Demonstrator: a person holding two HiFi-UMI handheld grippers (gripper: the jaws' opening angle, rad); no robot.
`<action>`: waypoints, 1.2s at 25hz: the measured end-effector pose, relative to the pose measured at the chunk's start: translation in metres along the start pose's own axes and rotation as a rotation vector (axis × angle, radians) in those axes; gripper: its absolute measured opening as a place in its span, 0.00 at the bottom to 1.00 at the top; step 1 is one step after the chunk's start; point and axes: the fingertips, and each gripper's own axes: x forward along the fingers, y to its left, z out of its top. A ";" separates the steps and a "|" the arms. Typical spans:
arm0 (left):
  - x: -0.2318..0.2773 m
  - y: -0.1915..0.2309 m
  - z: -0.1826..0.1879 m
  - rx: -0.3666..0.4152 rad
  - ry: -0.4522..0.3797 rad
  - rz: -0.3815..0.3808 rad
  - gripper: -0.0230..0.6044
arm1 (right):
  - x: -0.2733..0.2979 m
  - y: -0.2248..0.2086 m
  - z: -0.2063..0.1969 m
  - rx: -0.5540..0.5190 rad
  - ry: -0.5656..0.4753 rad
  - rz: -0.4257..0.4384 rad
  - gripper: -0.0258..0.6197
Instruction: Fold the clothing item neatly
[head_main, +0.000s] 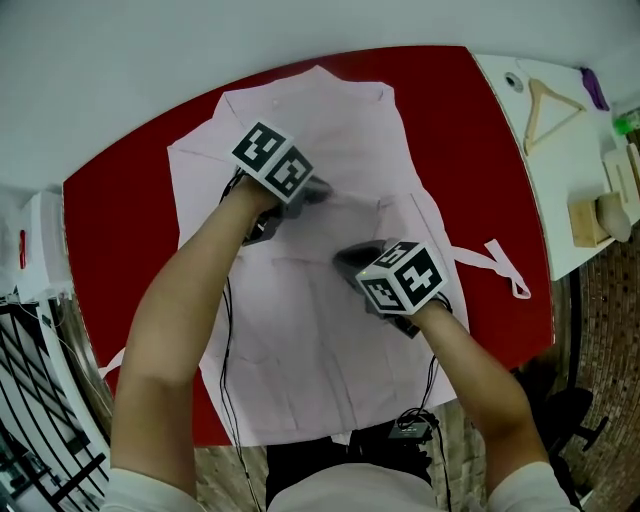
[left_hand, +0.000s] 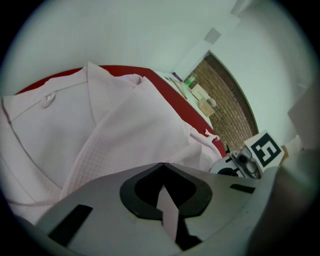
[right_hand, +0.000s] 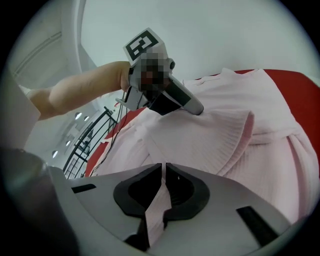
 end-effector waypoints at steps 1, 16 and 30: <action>0.000 0.004 0.002 -0.024 -0.016 0.006 0.04 | 0.001 0.001 -0.001 0.004 0.008 0.003 0.09; -0.005 0.001 0.020 0.027 -0.125 0.010 0.04 | -0.021 -0.002 0.014 0.108 -0.081 0.097 0.08; 0.031 -0.023 0.012 0.074 -0.004 -0.031 0.04 | -0.006 -0.016 0.005 0.097 0.013 0.002 0.08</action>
